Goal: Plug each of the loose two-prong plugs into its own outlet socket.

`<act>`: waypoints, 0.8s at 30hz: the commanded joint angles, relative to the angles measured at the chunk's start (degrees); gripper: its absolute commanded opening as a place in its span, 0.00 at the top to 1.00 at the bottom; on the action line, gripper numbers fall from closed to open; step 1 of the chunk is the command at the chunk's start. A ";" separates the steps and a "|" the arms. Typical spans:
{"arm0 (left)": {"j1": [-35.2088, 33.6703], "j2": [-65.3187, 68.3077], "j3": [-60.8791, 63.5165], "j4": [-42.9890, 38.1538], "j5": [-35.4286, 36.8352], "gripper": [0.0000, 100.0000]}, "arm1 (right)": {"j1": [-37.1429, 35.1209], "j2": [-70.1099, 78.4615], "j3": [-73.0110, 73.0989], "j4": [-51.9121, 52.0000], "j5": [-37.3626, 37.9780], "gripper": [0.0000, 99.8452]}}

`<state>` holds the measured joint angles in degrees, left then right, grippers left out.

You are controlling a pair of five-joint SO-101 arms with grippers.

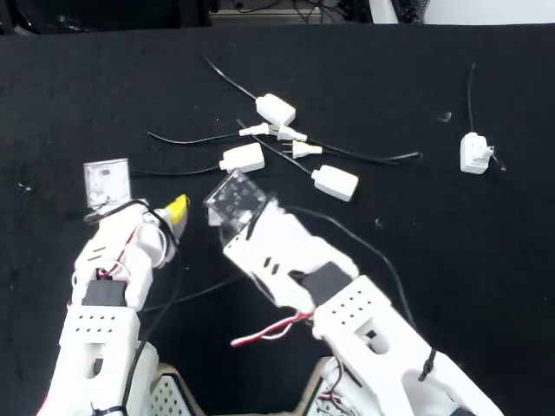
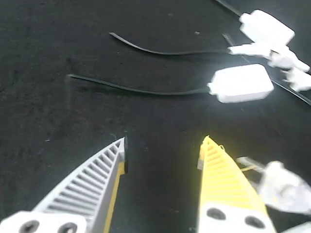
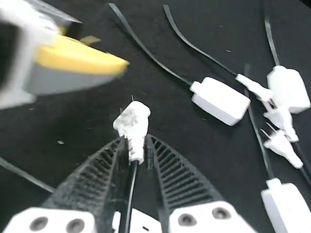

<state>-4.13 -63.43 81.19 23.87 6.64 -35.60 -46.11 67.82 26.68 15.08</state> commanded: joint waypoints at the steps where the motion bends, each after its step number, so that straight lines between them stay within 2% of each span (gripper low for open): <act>1: -1.54 -0.53 -2.07 -0.44 0.18 0.75 | 2.81 2.77 -4.35 2.81 -0.35 0.99; 3: -1.54 -0.35 -1.80 -0.18 -0.18 0.75 | 3.34 6.02 -8.40 6.77 -0.35 0.99; 6: -2.07 -0.53 -3.03 6.33 -0.97 0.75 | 5.89 8.57 -17.27 17.93 1.32 0.99; 11: -1.98 0.00 -9.71 24.09 -12.04 0.75 | 10.37 9.10 -33.98 40.18 9.85 0.99; 14: -1.98 0.00 -8.92 30.07 -16.70 0.75 | 11.43 9.10 -40.31 50.55 16.00 0.99; 17: -1.54 -0.09 -4.62 29.36 -17.49 0.75 | 11.43 9.19 -42.77 56.44 21.19 0.99; 20: -1.54 -0.09 0.04 24.79 -17.41 0.75 | 11.43 10.95 -42.77 58.46 23.38 0.99; 24: -1.45 0.00 2.15 23.38 -16.88 0.75 | 11.43 18.59 -43.30 58.90 25.41 0.99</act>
<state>-5.71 -63.52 82.86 49.10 -10.33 -25.23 -31.60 28.26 85.14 38.73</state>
